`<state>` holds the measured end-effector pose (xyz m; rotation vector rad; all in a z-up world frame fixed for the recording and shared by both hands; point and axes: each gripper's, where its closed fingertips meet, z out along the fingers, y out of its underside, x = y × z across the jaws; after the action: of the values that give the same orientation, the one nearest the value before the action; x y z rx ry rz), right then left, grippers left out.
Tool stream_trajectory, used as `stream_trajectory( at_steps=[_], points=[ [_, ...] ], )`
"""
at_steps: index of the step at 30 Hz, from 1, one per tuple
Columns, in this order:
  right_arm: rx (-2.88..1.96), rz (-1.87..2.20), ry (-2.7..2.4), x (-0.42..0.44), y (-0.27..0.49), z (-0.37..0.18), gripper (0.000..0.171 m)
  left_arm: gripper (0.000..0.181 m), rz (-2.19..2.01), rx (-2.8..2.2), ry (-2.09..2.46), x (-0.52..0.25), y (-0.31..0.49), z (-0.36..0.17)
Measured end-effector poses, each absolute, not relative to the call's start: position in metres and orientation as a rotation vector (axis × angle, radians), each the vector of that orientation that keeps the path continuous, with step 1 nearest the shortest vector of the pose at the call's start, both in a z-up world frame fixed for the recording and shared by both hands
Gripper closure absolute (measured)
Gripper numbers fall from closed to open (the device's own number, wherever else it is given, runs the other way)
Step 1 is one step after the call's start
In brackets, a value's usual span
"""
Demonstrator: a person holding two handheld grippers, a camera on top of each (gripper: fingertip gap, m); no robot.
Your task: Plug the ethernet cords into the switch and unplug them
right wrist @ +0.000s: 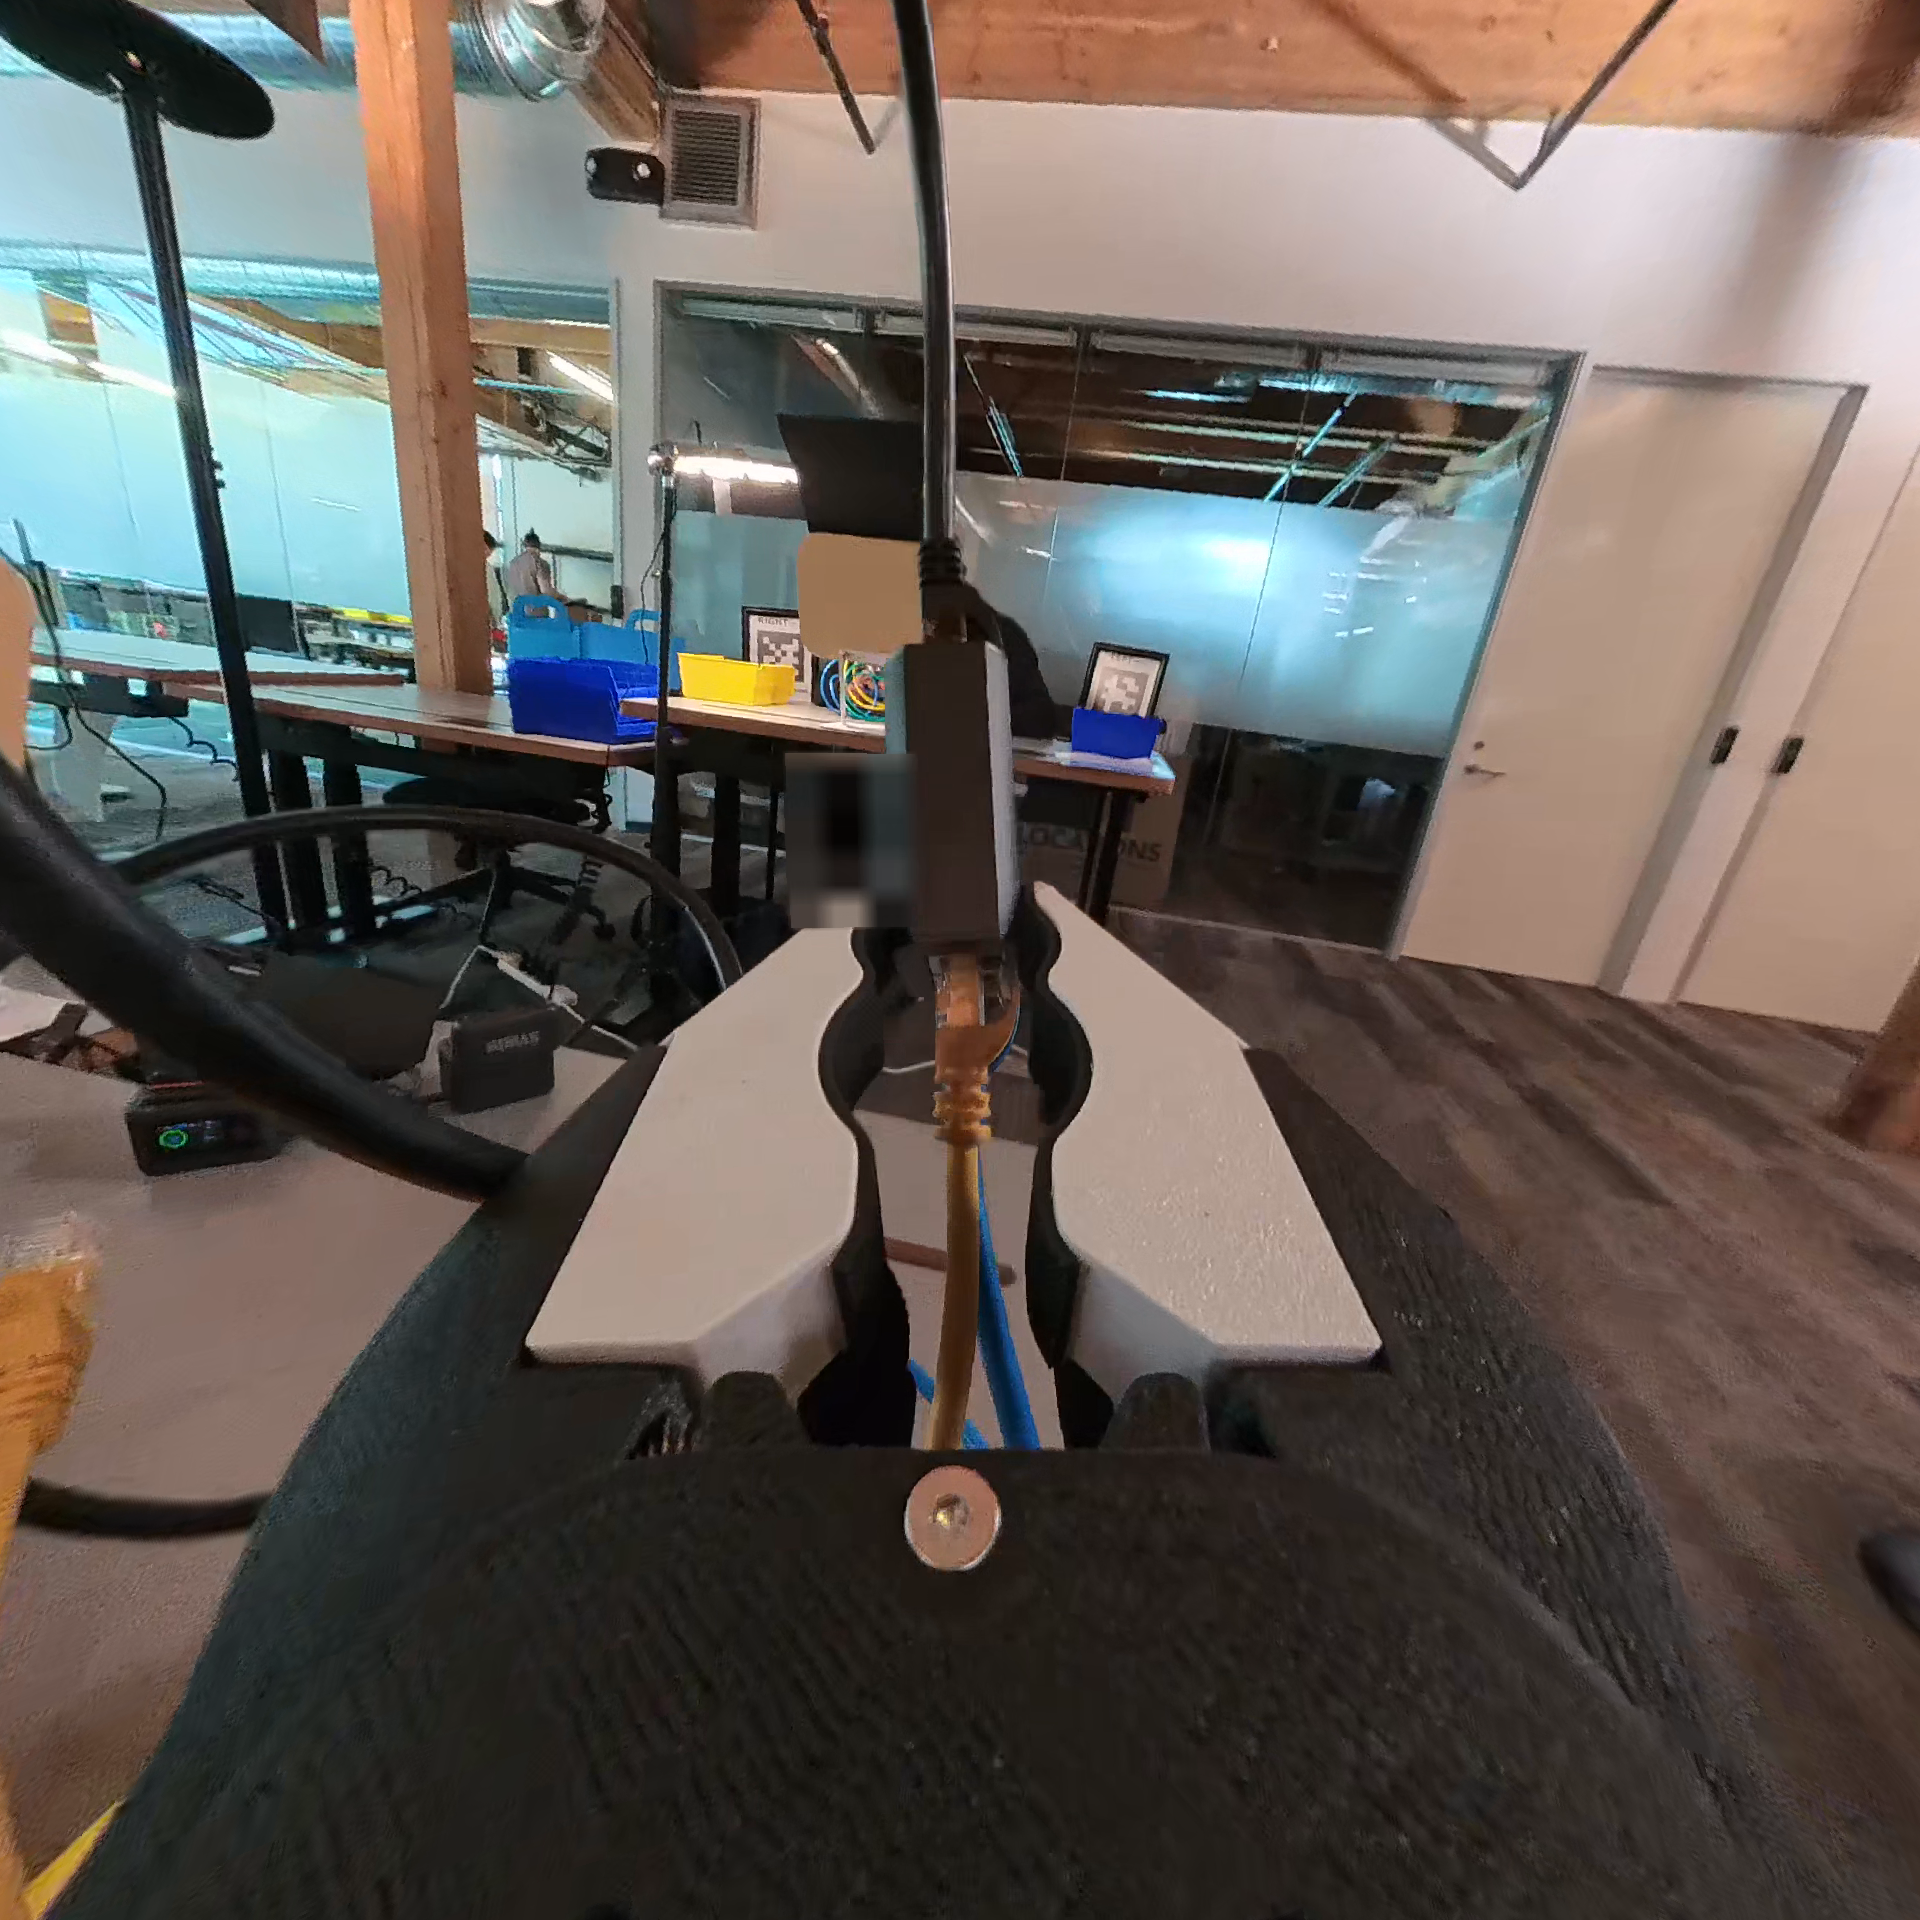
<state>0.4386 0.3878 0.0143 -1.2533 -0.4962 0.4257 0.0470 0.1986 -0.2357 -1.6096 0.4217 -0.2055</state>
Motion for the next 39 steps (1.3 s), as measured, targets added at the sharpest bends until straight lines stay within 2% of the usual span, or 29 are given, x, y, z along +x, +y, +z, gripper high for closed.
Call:
stream_trajectory(
  at_steps=[15,27,32,39],
  points=[
    [-1.444,0.429,-0.444,0.455,0.412,-0.092,0.149,0.133,-0.15,-1.591,0.468,0.052,0.196,-0.237],
    [-1.774,0.348,-1.034,0.418,0.392,-0.182,0.149,0.134,-0.132,-1.595,0.49,0.055,0.196,-0.239],
    [-1.949,0.179,-1.392,0.409,0.381,-0.229,0.15,0.135,-0.129,-1.595,0.494,0.055,0.196,-0.24],
    [-2.172,0.022,-1.558,0.41,0.386,-0.267,0.149,0.135,-0.125,-1.592,0.5,0.056,0.196,-0.24]
  ],
)
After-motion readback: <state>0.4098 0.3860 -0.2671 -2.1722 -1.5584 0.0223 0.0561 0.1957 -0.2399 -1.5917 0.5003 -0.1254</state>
